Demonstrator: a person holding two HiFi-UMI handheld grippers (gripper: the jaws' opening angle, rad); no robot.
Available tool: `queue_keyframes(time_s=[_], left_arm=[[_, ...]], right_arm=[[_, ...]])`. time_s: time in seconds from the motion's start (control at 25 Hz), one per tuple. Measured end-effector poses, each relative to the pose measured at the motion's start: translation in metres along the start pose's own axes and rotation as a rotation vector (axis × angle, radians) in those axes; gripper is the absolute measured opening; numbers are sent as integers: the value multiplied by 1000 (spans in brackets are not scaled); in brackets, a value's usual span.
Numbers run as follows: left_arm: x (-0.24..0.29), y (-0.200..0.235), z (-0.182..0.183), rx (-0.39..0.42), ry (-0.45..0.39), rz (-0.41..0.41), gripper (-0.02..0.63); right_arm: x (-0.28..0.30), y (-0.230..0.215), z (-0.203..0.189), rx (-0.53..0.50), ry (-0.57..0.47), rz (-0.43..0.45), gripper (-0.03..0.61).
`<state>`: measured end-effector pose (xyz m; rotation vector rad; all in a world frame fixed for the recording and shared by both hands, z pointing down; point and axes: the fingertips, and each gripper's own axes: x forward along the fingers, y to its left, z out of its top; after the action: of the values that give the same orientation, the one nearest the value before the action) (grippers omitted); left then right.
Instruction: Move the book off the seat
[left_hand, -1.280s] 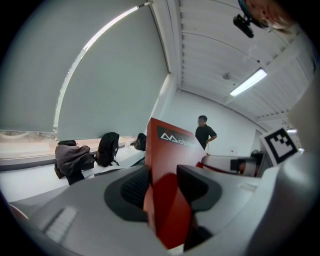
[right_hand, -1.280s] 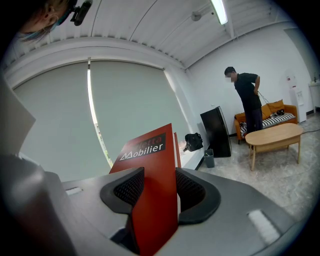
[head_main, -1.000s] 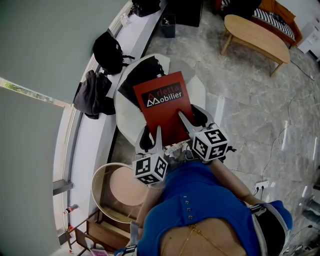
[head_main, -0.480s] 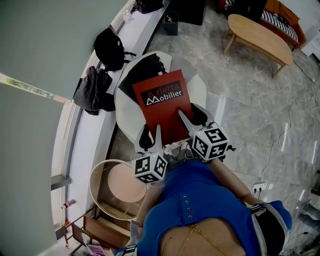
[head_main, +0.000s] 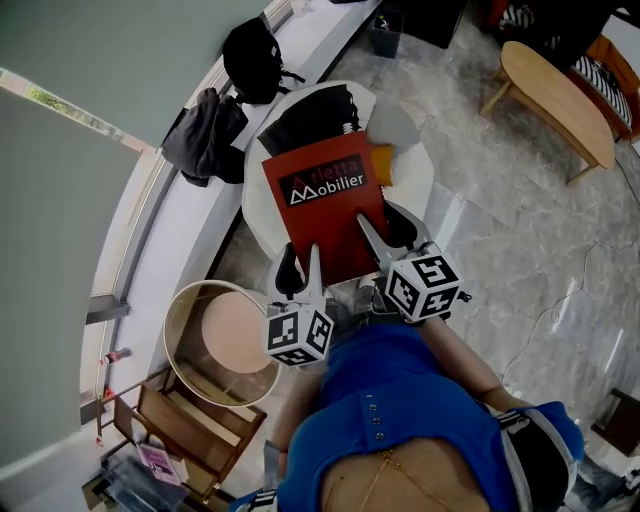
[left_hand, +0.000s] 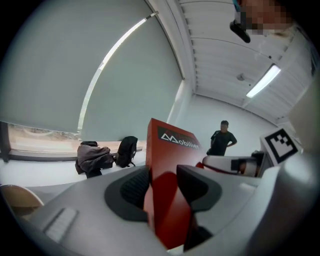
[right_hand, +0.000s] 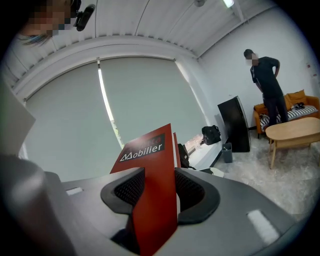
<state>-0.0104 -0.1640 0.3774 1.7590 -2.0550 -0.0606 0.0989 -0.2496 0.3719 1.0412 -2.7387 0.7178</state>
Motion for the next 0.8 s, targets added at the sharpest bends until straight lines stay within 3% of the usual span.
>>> queue_keyframes(time_s=[0.16,0.56,0.8], left_arm=[[-16,21,0,-17,-27,79,169],[-124,123,1,-101,-114,298,169],[-251,214,-8,-158,-191,444,167]], right_arm=[[13,22,-9,-14,26,73,193],[37,161,-60,-87,126,297,193],[27,304,-123,-146,180,439,192]])
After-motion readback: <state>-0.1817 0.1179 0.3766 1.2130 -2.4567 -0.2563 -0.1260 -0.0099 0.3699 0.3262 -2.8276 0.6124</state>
